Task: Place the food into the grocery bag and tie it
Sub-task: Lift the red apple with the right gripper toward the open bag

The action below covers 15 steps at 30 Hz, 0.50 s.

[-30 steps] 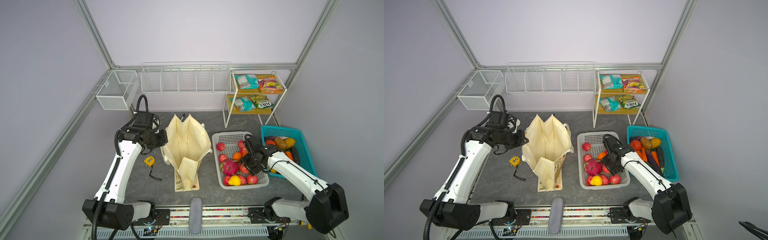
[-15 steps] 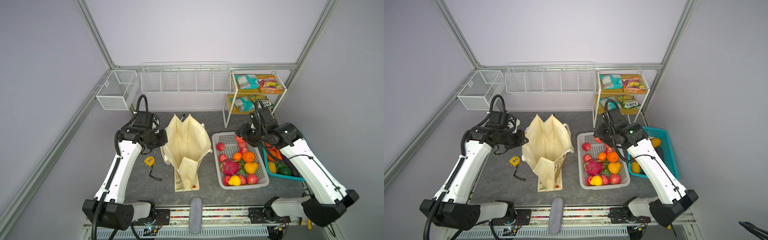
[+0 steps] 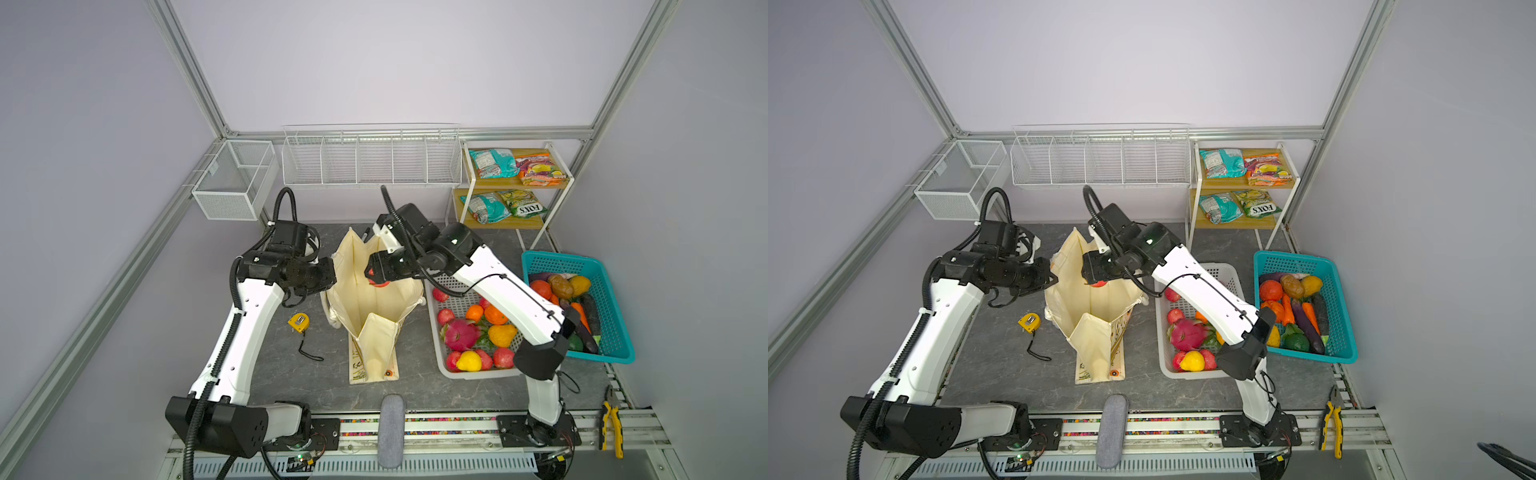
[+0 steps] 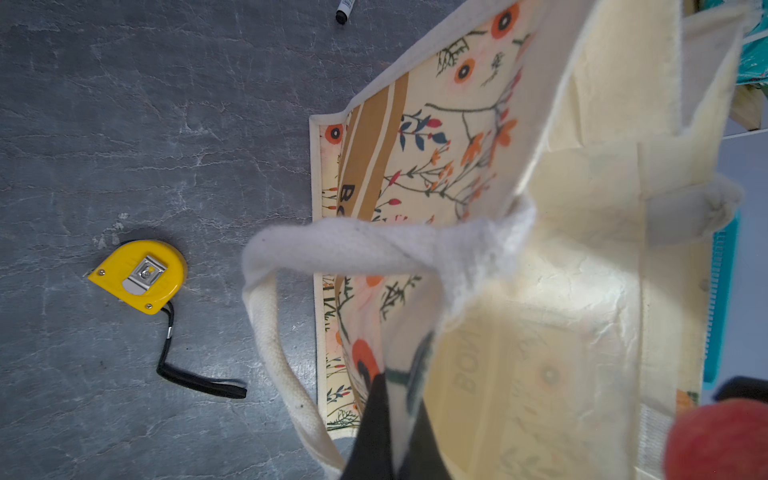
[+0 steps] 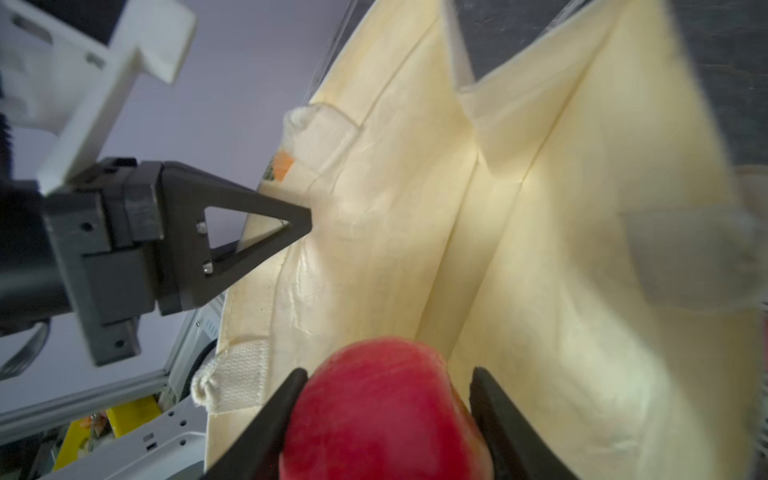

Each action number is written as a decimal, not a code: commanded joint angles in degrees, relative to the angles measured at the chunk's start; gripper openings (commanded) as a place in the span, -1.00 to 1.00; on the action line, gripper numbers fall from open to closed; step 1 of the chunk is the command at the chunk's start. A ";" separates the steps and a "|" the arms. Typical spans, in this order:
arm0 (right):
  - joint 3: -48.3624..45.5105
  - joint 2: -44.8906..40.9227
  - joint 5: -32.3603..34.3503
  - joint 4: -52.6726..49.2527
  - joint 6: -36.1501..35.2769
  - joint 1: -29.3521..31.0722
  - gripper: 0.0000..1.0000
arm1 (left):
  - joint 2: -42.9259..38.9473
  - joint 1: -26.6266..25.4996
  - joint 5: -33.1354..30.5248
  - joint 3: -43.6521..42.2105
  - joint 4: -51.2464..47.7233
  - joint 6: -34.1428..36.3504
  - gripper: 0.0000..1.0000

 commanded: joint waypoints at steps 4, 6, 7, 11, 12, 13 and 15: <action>3.53 6.62 -2.14 -2.06 -6.23 0.22 -0.16 | 0.01 -0.34 0.76 1.98 -1.55 0.15 -1.00; 3.02 7.97 -1.65 -1.13 -7.58 0.15 -0.16 | -0.18 -0.34 0.62 2.04 -1.66 0.18 -1.00; 2.62 8.54 -1.39 -0.78 -8.16 0.14 -0.16 | -0.26 -0.34 0.62 2.03 -1.66 0.19 -1.00; 2.16 11.68 -1.58 -0.38 -9.21 0.17 -0.15 | -0.11 -0.34 0.77 1.99 -1.66 0.32 -1.00; 2.20 12.61 -1.81 -0.24 -9.28 0.14 -0.16 | 0.02 -0.34 0.80 2.00 -1.66 0.32 -1.00; 2.20 13.05 -1.94 -0.08 -9.26 0.16 -0.16 | -0.04 -0.34 0.81 2.01 -1.66 0.32 -1.00; 2.12 14.25 -2.04 -0.02 -9.31 0.14 -0.16 | 0.15 -0.34 0.90 2.03 -1.57 0.32 -1.00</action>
